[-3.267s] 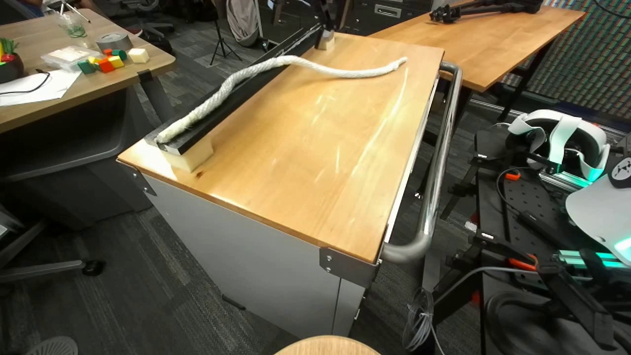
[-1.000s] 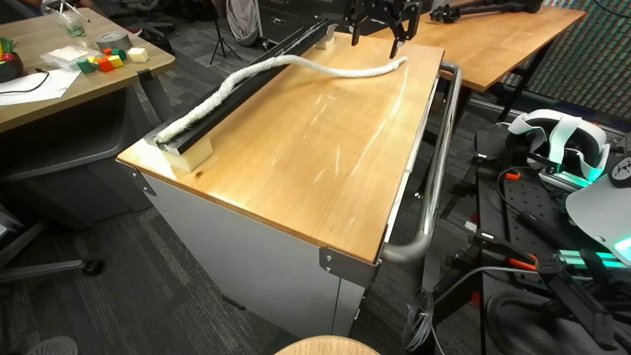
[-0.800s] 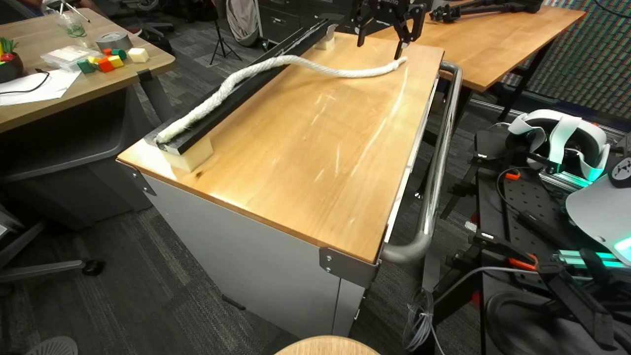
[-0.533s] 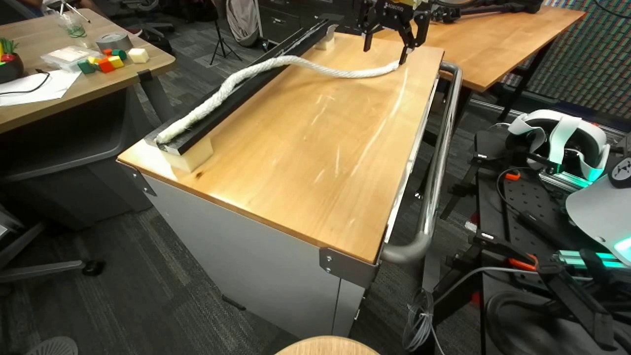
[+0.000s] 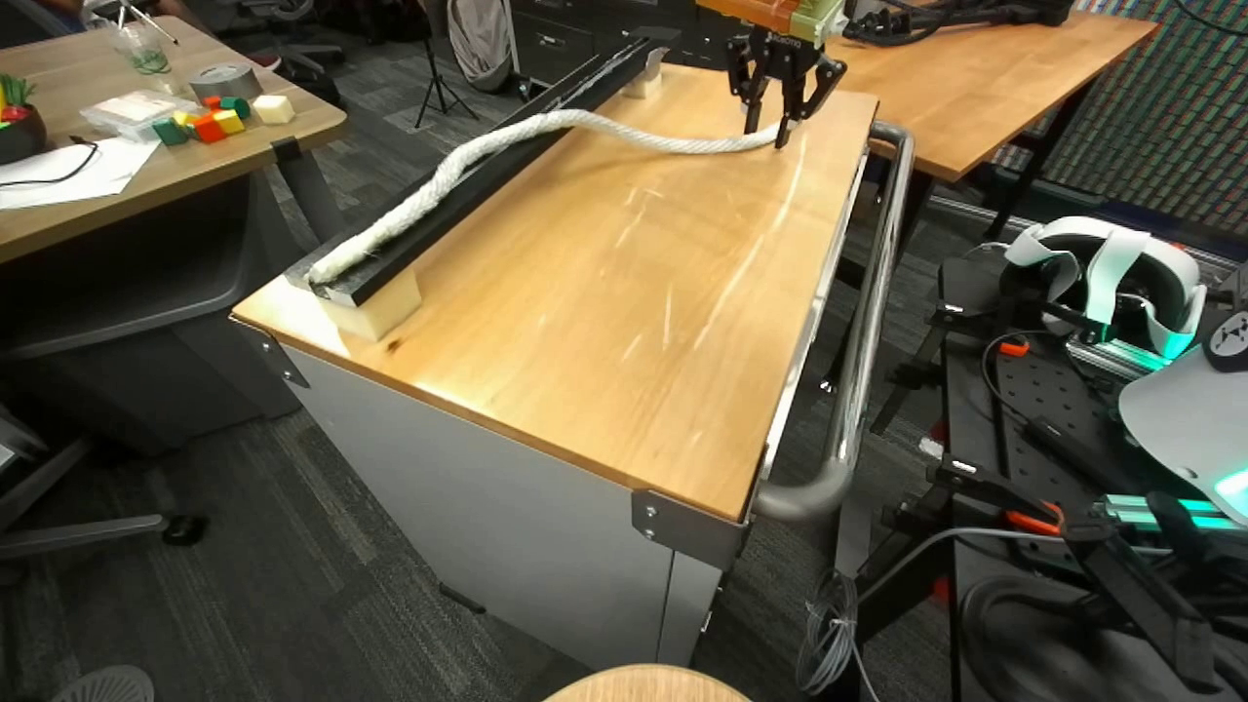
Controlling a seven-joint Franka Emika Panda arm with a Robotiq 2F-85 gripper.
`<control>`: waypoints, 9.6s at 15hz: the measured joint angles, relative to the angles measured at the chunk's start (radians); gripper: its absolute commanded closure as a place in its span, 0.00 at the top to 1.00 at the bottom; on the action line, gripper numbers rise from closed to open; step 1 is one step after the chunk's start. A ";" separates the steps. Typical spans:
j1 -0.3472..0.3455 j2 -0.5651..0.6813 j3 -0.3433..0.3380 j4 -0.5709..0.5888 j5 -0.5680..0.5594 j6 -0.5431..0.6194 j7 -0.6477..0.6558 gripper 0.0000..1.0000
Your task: Put the rope along the center of the black object
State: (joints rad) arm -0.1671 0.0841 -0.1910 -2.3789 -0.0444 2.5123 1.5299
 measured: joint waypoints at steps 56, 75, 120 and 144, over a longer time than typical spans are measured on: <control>0.099 0.261 0.044 0.906 -0.094 -0.584 0.162 0.18; 0.082 0.546 0.011 1.354 -0.118 -0.939 0.107 0.10; 0.009 0.761 0.019 1.438 -0.084 -0.767 0.088 0.02; -0.029 0.765 0.028 1.425 -0.008 -0.800 0.088 0.02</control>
State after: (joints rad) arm -0.1961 0.8490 -0.1627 -0.9539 -0.0526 1.7127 1.6178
